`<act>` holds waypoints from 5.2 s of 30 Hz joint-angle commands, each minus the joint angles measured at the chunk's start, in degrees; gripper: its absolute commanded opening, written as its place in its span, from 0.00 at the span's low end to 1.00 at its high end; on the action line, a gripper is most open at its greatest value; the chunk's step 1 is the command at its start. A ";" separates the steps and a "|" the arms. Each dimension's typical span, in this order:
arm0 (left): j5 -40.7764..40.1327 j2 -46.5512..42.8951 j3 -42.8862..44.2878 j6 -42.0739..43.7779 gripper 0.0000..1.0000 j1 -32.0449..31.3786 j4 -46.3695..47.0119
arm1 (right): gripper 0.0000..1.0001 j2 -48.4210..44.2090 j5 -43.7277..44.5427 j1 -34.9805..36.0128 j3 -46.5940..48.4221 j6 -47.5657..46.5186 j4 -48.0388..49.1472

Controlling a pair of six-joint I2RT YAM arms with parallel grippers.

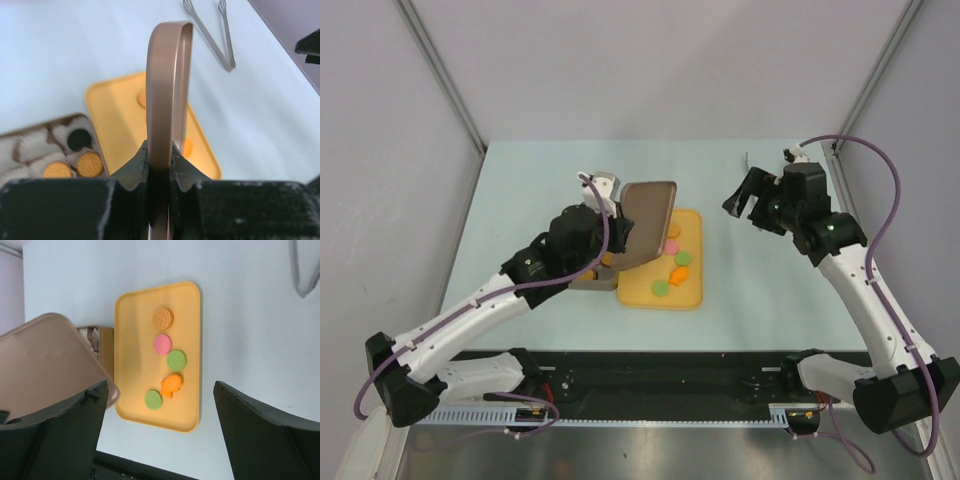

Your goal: Pack the cookies

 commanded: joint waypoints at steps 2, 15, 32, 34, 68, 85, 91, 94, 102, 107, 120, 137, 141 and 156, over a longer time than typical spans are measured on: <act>-37.52 2.44 4.58 24.12 0.01 -12.82 4.77 | 0.89 -1.58 -8.79 -5.02 2.29 2.48 1.40; -62.92 20.98 -8.77 94.68 0.00 -29.36 75.74 | 0.90 2.29 -19.88 -3.45 4.22 6.09 5.88; -51.68 35.51 -12.90 132.53 0.00 -35.43 113.95 | 0.89 8.27 -26.56 -5.21 6.42 6.00 9.56; -50.88 33.74 -15.36 129.63 0.00 -35.95 110.88 | 0.85 8.45 -28.40 -5.12 6.42 6.87 10.62; -50.87 26.26 -18.36 125.32 0.33 -38.24 112.45 | 0.00 15.65 -36.76 4.72 5.98 4.51 14.58; -65.10 12.39 -19.58 121.90 1.00 -33.68 114.65 | 0.00 15.29 -37.99 -3.45 5.98 15.22 28.02; -69.77 6.49 -23.54 118.65 1.00 -30.25 114.65 | 0.00 19.77 -37.99 -2.48 5.98 21.19 38.55; -70.91 4.65 -25.12 118.20 1.00 -29.19 114.65 | 0.00 21.71 -38.08 -2.14 5.98 24.62 45.68; -74.24 0.88 -26.27 115.40 1.00 -26.39 114.65 | 0.00 27.69 -40.28 -1.52 5.90 34.83 60.19; -77.94 -4.58 -25.31 108.10 1.00 -21.29 114.73 | 0.00 29.89 -41.07 2.25 5.98 34.39 63.18; -83.04 -8.89 -16.34 108.00 1.00 -18.99 114.91 | 0.00 36.48 -41.68 9.03 5.63 28.41 63.88; -72.42 15.09 2.34 112.32 1.00 -17.44 113.69 | 0.00 25.42 -32.99 0.60 5.54 20.33 52.12; -67.76 18.97 11.76 93.82 1.00 -12.32 82.19 | 0.00 22.43 -31.23 -2.13 5.63 19.27 50.18; -17.23 7.14 18.41 6.23 1.00 24.50 3.08 | 0.00 28.30 -39.04 -0.82 5.63 17.07 51.83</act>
